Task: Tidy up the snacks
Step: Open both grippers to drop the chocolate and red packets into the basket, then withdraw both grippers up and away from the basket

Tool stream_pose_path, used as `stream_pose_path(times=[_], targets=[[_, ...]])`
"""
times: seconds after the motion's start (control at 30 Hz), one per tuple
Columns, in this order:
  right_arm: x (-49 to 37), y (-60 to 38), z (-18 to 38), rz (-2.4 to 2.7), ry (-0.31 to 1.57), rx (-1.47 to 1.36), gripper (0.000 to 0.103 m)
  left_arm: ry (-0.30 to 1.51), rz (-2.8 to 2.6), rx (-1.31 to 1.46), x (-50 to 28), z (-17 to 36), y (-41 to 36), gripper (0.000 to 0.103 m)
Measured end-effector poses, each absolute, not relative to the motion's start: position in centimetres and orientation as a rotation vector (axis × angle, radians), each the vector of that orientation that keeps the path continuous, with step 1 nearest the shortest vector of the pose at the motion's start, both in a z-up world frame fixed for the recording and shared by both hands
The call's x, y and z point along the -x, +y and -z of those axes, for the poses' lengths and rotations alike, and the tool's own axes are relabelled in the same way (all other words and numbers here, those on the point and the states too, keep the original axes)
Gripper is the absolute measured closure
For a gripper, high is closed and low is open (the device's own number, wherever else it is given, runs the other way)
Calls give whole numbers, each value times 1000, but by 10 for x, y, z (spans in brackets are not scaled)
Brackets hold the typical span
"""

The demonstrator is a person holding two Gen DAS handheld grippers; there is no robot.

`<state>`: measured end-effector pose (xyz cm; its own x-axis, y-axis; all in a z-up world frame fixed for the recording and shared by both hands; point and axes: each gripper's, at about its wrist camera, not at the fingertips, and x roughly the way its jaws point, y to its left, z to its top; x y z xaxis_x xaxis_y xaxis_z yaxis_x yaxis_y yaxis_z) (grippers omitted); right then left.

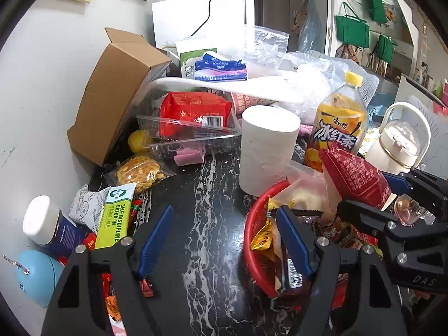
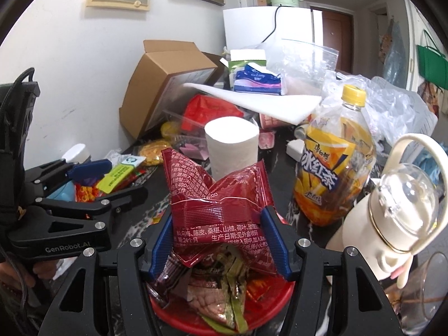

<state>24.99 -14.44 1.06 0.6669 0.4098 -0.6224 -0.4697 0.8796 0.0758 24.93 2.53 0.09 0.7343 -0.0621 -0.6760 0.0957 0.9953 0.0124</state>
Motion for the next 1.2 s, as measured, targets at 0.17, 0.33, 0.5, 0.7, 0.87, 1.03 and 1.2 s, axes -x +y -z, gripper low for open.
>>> stream_pose_path(times=[0.17,0.33,0.5,0.7,0.87,1.03,1.2], targets=[[-248,-136,-4,-518,689,138,37,757,87,-42,-250,1,26,28],[-245,-132,-4,-535,690,161,32,743,88,-40,-245,-6,26,28],[-244,-136,-8,-561,711,120,30,730,109,-22,-240,-13,27,28],[-235,-141,-17,-594,700,106,30,718,127,-16,-237,-16,25,28],[-233,-142,-19,-611,695,88,32,718,137,-11,-237,-15,25,28],[-233,-145,-20,-595,688,87,63,725,149,-1,-239,-12,24,28],[-236,-141,-15,-637,705,77,71,736,174,-1,-242,-6,19,28]])
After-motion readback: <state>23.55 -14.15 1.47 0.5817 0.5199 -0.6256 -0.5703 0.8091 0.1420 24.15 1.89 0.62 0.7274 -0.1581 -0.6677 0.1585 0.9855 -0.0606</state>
